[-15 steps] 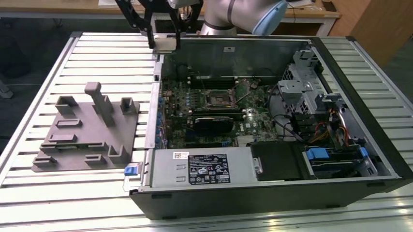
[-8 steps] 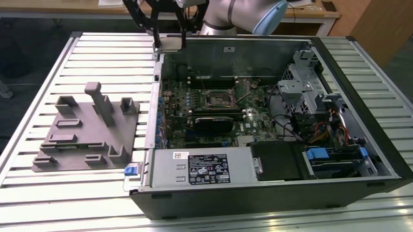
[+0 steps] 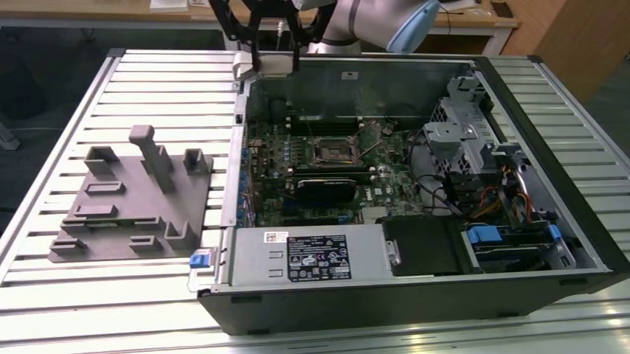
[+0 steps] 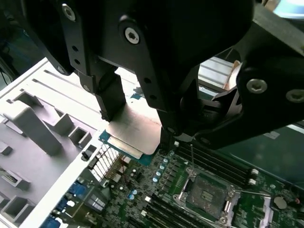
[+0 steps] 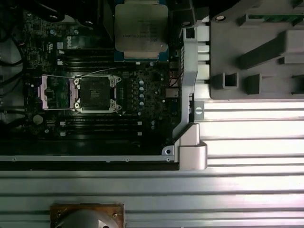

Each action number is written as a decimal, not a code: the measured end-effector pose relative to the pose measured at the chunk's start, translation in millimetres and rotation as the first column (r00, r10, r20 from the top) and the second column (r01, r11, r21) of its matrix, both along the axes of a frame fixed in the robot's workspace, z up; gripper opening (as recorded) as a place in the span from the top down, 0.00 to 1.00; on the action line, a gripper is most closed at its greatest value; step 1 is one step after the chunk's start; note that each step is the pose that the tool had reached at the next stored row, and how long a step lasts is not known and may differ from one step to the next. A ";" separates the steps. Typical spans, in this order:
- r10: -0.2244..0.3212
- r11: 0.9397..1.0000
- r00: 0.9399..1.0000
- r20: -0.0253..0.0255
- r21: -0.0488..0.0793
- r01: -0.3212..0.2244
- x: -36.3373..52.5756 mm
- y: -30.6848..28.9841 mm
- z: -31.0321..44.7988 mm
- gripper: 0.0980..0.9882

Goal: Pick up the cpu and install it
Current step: 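Pick up the cpu and move it towards the insertion slot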

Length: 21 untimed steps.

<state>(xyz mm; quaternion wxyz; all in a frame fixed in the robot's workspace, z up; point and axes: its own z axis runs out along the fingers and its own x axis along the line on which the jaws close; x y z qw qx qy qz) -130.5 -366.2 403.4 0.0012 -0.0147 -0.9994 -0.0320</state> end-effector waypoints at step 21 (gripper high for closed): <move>0.000 1.000 1.000 0.001 0.000 0.000 65.8 24.6 -5.8 0.50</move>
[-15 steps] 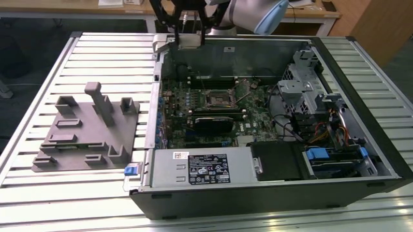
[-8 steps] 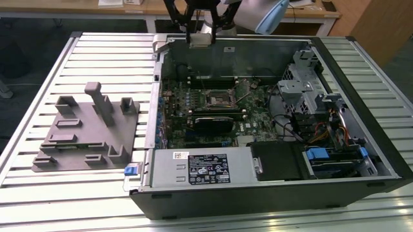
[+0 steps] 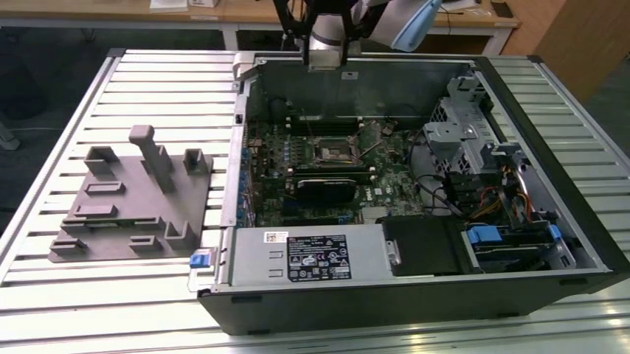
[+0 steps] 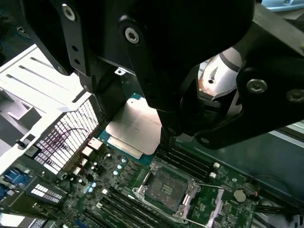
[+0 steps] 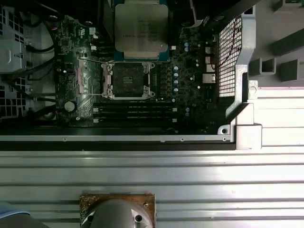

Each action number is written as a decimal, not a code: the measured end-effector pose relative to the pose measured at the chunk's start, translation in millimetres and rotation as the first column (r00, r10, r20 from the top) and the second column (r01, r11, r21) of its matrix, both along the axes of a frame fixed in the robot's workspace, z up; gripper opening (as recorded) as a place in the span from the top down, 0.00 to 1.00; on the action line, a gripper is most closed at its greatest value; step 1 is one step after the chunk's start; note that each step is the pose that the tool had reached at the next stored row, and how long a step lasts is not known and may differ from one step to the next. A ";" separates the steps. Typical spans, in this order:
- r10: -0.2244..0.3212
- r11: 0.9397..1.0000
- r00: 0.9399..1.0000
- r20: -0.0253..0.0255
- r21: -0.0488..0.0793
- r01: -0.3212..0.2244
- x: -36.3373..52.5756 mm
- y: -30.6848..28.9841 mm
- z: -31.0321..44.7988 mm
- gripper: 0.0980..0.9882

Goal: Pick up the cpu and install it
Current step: 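Pick up the cpu and move it towards the insertion slot, then place the cpu into insertion slot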

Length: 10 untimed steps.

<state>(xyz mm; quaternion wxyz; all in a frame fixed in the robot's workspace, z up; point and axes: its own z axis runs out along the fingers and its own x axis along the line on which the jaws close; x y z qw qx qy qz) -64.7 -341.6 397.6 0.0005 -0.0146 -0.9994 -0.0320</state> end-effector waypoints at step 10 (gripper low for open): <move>0.000 1.000 1.000 0.002 0.000 0.000 10.5 0.5 -1.0 0.50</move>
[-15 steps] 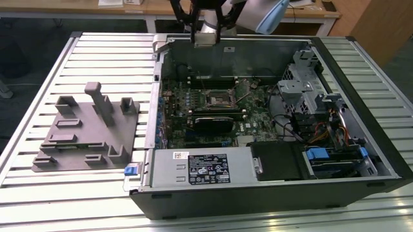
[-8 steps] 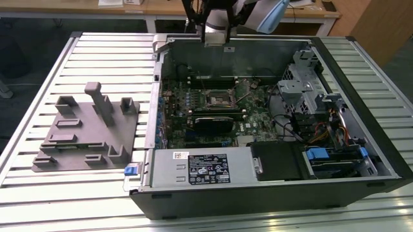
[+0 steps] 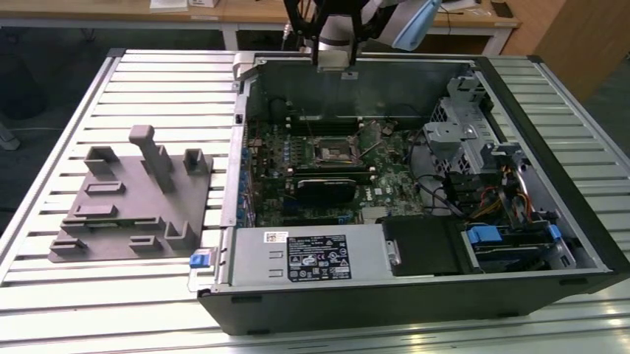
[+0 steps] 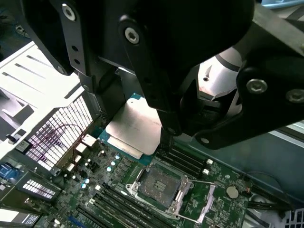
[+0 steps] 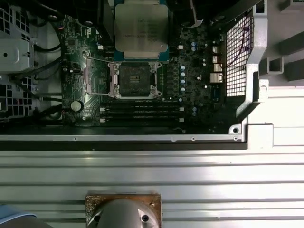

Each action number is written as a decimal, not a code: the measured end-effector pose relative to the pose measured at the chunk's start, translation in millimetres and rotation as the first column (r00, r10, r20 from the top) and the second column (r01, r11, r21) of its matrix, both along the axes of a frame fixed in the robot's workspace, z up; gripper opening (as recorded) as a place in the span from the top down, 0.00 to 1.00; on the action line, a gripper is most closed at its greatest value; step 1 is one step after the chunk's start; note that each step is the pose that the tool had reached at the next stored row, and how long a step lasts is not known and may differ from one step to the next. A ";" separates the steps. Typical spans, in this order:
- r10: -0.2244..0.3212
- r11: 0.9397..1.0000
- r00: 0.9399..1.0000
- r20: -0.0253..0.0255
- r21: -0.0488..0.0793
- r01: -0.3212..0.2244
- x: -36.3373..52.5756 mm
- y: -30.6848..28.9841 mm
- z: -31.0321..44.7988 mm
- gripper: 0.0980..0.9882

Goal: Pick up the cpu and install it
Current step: 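Place the cpu into insertion slot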

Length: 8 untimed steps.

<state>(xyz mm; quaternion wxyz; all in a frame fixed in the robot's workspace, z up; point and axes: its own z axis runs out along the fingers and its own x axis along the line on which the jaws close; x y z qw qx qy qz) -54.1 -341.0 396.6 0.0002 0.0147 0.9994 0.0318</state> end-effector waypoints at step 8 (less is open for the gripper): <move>-0.015 1.000 1.000 0.000 0.000 0.015 0.3 0.0 -0.2 0.50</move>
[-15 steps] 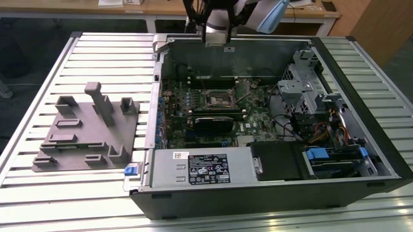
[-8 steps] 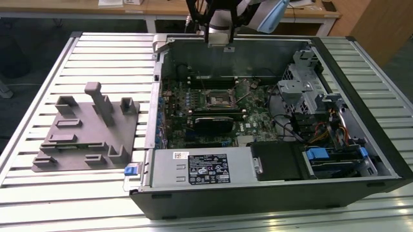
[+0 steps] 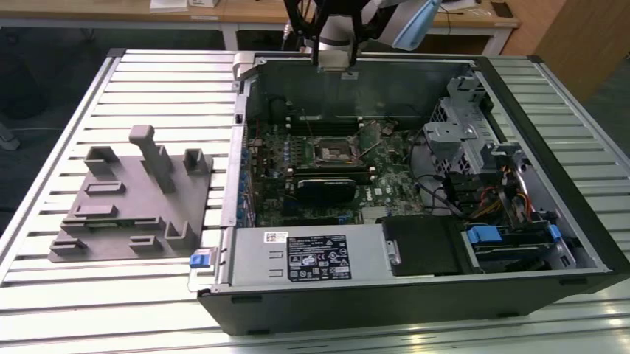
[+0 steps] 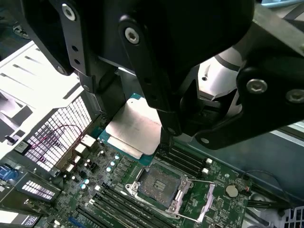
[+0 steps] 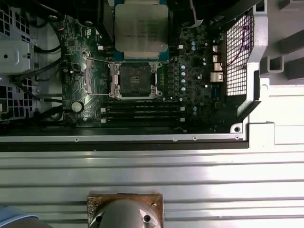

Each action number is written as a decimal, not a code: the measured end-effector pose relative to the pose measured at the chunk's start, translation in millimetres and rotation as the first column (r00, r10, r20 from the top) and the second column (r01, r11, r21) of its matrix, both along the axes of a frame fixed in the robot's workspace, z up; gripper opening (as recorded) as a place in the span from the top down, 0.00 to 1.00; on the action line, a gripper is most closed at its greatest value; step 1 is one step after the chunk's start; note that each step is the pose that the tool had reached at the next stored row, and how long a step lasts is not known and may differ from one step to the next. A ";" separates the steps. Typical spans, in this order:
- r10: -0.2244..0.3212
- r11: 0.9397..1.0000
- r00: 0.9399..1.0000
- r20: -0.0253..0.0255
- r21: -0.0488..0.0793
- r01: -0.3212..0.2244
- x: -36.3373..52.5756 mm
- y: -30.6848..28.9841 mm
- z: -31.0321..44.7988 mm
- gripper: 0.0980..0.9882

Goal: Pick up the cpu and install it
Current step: 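Place the cpu into insertion slot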

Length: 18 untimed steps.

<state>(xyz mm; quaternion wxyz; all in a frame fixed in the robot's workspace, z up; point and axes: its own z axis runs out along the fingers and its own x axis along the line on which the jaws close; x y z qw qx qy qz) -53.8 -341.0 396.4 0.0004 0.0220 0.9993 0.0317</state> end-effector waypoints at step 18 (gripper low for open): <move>-0.217 0.976 0.976 0.000 0.000 0.217 0.0 1.3 -2.3 0.50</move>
